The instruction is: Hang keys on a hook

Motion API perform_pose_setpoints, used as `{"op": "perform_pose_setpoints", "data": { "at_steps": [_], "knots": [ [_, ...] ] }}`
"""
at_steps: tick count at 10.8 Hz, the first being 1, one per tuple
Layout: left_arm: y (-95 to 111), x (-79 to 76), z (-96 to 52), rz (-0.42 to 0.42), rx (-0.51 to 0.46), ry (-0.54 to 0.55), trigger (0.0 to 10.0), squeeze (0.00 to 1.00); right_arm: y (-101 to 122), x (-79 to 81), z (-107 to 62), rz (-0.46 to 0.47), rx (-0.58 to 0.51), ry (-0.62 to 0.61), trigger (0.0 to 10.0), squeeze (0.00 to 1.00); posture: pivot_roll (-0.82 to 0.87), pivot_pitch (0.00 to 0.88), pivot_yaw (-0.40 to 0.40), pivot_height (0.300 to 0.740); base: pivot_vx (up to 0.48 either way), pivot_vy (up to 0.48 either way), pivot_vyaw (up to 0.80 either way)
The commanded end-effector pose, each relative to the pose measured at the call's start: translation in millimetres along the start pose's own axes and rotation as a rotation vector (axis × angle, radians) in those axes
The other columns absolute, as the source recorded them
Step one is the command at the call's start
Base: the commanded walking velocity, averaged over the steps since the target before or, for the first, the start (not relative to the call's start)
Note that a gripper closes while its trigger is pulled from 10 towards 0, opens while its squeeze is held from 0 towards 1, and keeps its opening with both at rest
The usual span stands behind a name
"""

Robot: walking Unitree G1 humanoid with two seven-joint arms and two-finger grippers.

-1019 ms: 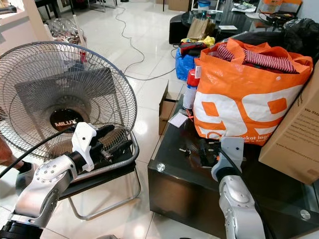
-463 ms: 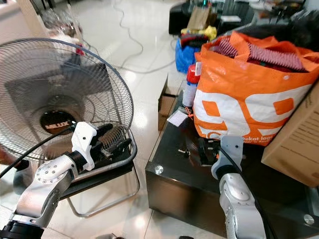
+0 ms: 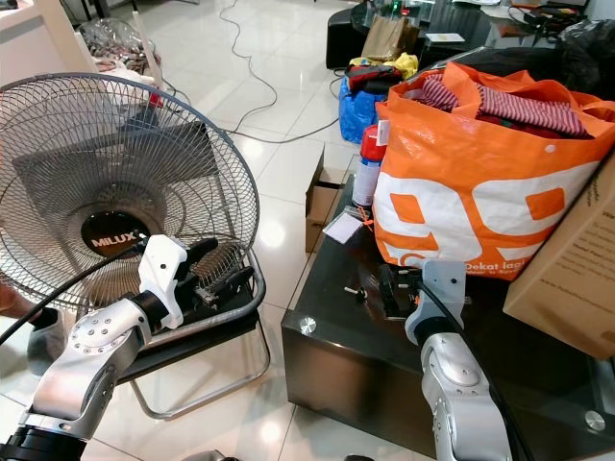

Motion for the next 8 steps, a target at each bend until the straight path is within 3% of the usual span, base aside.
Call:
{"op": "perform_pose_setpoints", "data": {
  "at_steps": [1, 8],
  "knots": [
    [3.5, 1.7, 0.9, 0.003, -0.008, 0.009, 10.0, 0.00, -1.8, -0.6, 0.5, -0.007, 0.013, 0.000, 10.0, 0.00, -0.08, 0.000, 0.023, 0.740, 0.000, 0.000, 0.00],
    [4.4, 1.6, 2.2, -0.005, -0.012, 0.016, 10.0, 0.00, -0.9, -1.3, 1.4, -0.019, 0.014, 0.003, 10.0, 0.00, -0.08, 0.000, 0.016, 0.740, -0.034, 0.000, 0.00]
  ]
}}
Point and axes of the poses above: a point about 5 cm out from each wrist's last joint towards the gripper, its own z axis pointing out of the wrist towards the gripper, its own y axis along the axis of the wrist's last joint, x = y × z, the point moved 4 cm from there along z, pointing out of the wrist towards the gripper, and after that the axes turned 5 degrees about z, right-handed, at the moved point
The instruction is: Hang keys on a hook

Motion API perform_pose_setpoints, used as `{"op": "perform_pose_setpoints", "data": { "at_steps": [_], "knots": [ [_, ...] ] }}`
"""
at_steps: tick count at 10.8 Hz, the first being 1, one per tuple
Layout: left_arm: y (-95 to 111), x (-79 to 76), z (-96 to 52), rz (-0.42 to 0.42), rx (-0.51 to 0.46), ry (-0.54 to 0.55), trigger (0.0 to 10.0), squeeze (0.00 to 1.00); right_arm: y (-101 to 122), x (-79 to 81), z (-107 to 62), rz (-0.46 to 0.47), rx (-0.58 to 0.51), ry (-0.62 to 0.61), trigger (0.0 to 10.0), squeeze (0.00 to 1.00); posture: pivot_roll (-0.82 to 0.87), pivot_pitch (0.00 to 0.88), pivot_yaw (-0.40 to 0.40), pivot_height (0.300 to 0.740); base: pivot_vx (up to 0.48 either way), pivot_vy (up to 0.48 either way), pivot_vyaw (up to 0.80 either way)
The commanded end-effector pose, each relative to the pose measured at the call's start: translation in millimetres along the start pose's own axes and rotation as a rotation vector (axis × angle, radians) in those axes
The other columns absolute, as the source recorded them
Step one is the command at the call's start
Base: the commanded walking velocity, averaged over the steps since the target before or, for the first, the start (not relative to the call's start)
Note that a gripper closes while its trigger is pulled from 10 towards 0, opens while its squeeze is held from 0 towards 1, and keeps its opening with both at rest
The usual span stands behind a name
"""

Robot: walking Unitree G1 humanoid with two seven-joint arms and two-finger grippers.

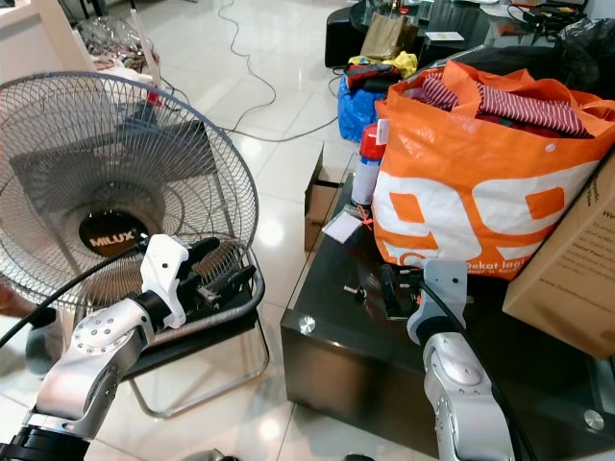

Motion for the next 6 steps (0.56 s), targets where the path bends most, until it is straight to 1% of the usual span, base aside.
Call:
{"op": "perform_pose_setpoints", "data": {
  "at_steps": [1, 6],
  "knots": [
    [2.5, 2.9, 0.6, 0.002, -0.003, 0.011, 10.0, 0.00, -2.7, 0.5, 1.0, -0.007, 0.017, 0.003, 10.0, 0.00, -0.08, 0.000, 0.017, 0.740, 0.000, 0.000, 0.00],
    [3.4, 4.2, 2.4, 0.002, -0.008, 0.012, 10.0, 0.00, -1.6, 0.1, 3.4, -0.008, 0.014, 0.001, 10.0, 0.00, -0.07, 0.000, 0.017, 0.740, 0.000, 0.000, 0.00]
  ]
}}
Point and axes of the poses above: a point about 5 cm out from each wrist's last joint towards the gripper, its own z axis pointing out of the wrist towards the gripper, its own y axis along the axis of the wrist's last joint, x = y × z, the point moved 4 cm from there along z, pointing out of the wrist towards the gripper, and after that the axes turned 5 degrees about z, right-handed, at the moved point
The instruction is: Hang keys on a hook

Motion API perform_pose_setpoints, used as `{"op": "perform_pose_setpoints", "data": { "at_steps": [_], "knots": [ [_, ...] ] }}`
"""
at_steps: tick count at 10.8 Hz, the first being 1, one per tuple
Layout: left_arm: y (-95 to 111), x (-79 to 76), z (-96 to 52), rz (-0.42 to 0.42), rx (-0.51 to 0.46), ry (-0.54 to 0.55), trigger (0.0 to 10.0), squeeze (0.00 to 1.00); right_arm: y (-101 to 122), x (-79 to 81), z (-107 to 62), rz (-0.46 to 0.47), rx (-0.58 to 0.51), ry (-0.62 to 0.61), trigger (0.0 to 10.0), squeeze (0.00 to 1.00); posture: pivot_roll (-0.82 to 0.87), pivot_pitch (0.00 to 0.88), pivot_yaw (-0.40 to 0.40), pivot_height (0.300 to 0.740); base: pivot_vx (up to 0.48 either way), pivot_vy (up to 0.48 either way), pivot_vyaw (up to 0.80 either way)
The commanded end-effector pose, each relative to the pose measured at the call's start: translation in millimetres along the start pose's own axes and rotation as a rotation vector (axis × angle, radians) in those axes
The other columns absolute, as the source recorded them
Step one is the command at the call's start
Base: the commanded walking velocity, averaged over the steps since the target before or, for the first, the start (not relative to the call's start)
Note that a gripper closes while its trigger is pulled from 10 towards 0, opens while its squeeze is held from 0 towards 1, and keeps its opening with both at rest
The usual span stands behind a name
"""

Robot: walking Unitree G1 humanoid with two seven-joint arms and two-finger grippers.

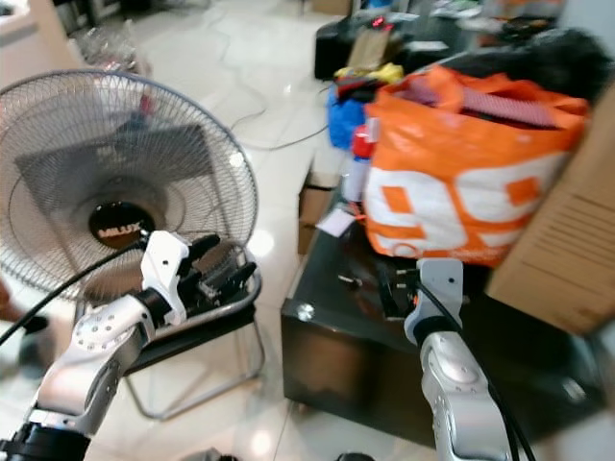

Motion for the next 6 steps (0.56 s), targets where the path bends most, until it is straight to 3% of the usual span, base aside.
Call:
{"op": "perform_pose_setpoints", "data": {
  "at_steps": [1, 6],
  "knots": [
    [2.0, 2.4, 0.9, 0.001, -0.005, 0.008, 10.0, 0.00, 0.7, -2.5, 0.0, -0.008, 0.002, -0.007, 10.0, 0.00, -0.07, 0.000, 0.017, 0.740, 0.000, 0.000, 0.00],
    [2.9, 3.5, 1.7, 0.002, -0.009, 0.014, 10.0, 0.00, 0.8, -1.9, 1.5, -0.005, 0.000, -0.006, 10.0, 0.00, -0.07, 0.000, 0.017, 0.740, -0.262, 0.000, 0.00]
  ]
}}
Point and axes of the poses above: a point about 5 cm out from each wrist's last joint towards the gripper, its own z axis pointing out of the wrist towards the gripper, its own y axis along the axis of the wrist's last joint, x = y × z, the point moved 4 cm from there along z, pointing out of the wrist towards the gripper, and after that the axes turned 5 degrees about z, right-handed, at the moved point
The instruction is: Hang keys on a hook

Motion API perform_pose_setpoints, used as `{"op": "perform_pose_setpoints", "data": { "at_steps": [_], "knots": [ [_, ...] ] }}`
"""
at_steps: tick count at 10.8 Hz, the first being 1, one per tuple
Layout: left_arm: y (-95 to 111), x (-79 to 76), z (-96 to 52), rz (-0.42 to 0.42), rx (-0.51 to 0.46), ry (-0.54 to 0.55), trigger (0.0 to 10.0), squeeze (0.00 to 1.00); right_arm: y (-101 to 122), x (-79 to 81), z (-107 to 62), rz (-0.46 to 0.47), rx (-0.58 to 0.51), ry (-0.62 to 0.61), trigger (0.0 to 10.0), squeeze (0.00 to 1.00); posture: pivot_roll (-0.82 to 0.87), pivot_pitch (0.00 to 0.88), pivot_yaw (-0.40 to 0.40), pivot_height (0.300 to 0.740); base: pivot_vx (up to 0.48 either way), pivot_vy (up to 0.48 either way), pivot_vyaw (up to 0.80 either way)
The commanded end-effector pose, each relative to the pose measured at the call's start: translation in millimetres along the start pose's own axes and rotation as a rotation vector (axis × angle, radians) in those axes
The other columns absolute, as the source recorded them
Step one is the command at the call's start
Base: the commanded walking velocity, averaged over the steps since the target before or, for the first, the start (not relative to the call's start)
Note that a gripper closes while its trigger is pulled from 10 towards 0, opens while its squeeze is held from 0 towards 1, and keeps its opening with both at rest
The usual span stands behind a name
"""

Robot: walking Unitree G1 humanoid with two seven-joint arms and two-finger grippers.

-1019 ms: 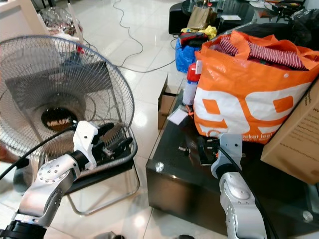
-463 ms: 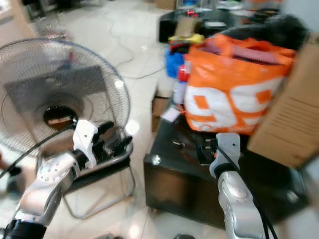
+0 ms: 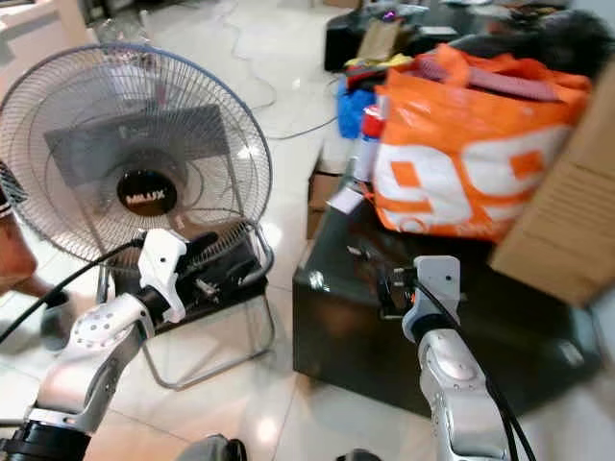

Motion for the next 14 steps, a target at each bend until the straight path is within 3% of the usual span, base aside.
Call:
{"op": "perform_pose_setpoints", "data": {
  "at_steps": [1, 6, 14],
  "knots": [
    [1.4, 2.0, 1.3, 0.012, 0.000, 0.013, 10.0, 0.00, 0.4, -4.5, -0.6, -0.003, -0.001, -0.015, 10.0, 0.00, -0.07, 0.000, 0.017, 0.740, 0.000, 0.000, 0.00],
    [3.5, 6.3, 3.8, 0.023, -0.026, 0.060, 10.0, 0.00, 2.0, -3.6, 1.1, -0.005, -0.006, -0.009, 10.0, 0.00, -0.07, 0.000, 0.015, 0.740, 0.000, 0.000, 0.00],
    [3.3, 5.7, 4.6, 0.013, -0.033, 0.051, 10.0, 0.00, 1.0, -2.0, 0.5, 0.002, -0.001, 0.002, 10.0, 0.00, -0.07, 0.000, 0.011, 0.740, 0.293, 0.000, 0.00]
  ]
}}
Point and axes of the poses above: a point about 5 cm out from each wrist's last joint towards the gripper, its own z axis pointing out of the wrist towards the gripper, its own y axis along the axis of the wrist's last joint, x = y × z, the point moved 4 cm from there along z, pointing out of the wrist towards the gripper, and after that the axes turned 5 degrees about z, right-handed, at the moved point
